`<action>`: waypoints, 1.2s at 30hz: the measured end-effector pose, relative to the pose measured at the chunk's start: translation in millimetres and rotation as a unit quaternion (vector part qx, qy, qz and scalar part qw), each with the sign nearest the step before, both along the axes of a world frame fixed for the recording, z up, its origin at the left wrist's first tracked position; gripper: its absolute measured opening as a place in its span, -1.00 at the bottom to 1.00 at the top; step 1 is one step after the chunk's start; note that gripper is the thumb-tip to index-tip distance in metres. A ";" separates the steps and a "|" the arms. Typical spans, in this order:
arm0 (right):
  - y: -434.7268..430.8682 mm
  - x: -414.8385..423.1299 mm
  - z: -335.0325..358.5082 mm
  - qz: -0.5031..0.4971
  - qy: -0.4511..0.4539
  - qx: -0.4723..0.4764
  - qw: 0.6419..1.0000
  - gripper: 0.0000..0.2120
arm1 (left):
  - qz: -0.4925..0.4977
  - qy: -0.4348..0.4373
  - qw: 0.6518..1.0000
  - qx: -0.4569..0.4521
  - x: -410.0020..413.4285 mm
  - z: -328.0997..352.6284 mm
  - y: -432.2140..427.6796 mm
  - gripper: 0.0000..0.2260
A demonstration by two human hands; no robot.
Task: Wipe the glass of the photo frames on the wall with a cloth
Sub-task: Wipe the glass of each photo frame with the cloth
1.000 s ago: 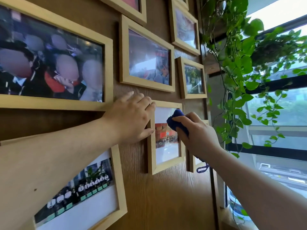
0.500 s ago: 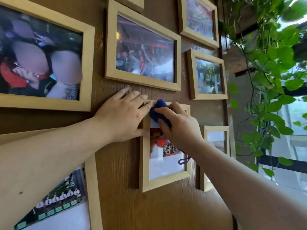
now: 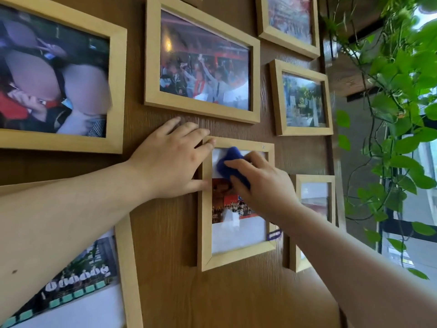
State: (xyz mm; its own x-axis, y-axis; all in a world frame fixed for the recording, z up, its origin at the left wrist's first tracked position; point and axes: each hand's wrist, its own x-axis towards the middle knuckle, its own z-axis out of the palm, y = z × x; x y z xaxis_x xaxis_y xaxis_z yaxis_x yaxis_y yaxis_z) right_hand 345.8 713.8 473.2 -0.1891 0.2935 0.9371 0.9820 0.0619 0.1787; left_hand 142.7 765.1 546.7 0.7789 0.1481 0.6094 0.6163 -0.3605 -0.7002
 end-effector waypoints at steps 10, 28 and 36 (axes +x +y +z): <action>-12.5 40.3 -29.5 -0.087 0.039 -0.045 0.994 -0.73 | -0.007 -0.003 1.000 -0.001 0.7 -1.3 4.7 -0.20; -25.7 43.4 -61.3 -0.113 -0.002 -0.114 0.987 -0.79 | -0.024 -0.018 0.999 -0.012 2.5 -4.1 4.5 -0.23; -15.9 -6.6 -28.5 -0.029 -0.055 -0.091 0.994 -0.73 | -0.032 -0.030 0.999 -0.019 3.1 -7.1 4.1 -0.23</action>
State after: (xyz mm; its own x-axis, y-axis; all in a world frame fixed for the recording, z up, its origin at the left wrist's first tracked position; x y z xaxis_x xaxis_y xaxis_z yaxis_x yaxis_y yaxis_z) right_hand 339.2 698.0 444.6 -0.2650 0.4702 0.8418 0.9600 0.0467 0.2762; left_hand 145.8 769.1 539.6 0.7501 0.1234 0.6497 0.6313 -0.4264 -0.6478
